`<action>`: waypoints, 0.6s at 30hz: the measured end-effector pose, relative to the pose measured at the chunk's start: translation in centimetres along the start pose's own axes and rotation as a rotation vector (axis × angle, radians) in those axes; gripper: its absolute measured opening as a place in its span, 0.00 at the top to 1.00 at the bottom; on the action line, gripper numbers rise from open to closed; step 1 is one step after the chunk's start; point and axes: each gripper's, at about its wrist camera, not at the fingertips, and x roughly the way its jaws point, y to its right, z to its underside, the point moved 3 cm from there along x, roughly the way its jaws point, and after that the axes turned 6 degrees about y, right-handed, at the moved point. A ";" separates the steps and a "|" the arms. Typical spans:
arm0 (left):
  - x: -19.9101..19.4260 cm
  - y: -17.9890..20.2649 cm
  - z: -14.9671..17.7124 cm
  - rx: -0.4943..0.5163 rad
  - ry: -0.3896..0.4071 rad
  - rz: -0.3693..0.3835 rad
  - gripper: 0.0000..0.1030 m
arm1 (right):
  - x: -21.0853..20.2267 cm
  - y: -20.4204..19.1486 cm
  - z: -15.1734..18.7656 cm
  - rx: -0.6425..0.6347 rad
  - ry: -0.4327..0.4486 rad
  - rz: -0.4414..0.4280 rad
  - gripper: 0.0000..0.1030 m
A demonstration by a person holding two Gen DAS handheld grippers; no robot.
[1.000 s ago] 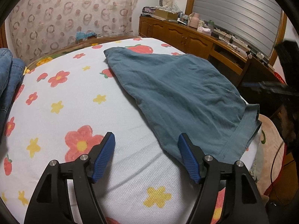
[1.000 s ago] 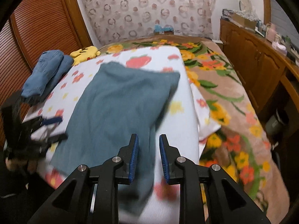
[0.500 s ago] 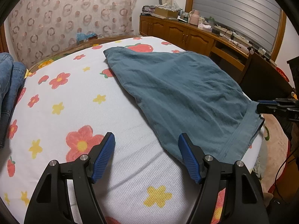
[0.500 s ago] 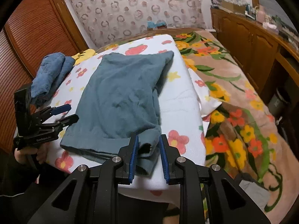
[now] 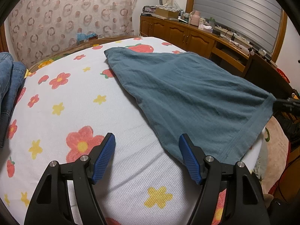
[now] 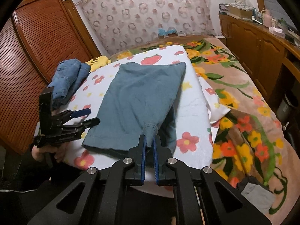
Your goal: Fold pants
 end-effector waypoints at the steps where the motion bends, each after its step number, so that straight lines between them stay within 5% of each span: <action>1: 0.0 0.0 0.0 -0.001 0.000 0.001 0.31 | 0.3 -0.1 0.5 -0.002 -0.016 0.004 0.93; 9: -1.4 -0.4 0.2 -0.029 0.021 -0.013 0.31 | 1.6 0.1 1.3 -0.006 -0.038 0.083 0.92; 18: -4.6 2.0 1.4 -0.011 0.040 0.064 0.33 | 1.5 -0.8 1.6 -0.039 0.023 0.129 0.77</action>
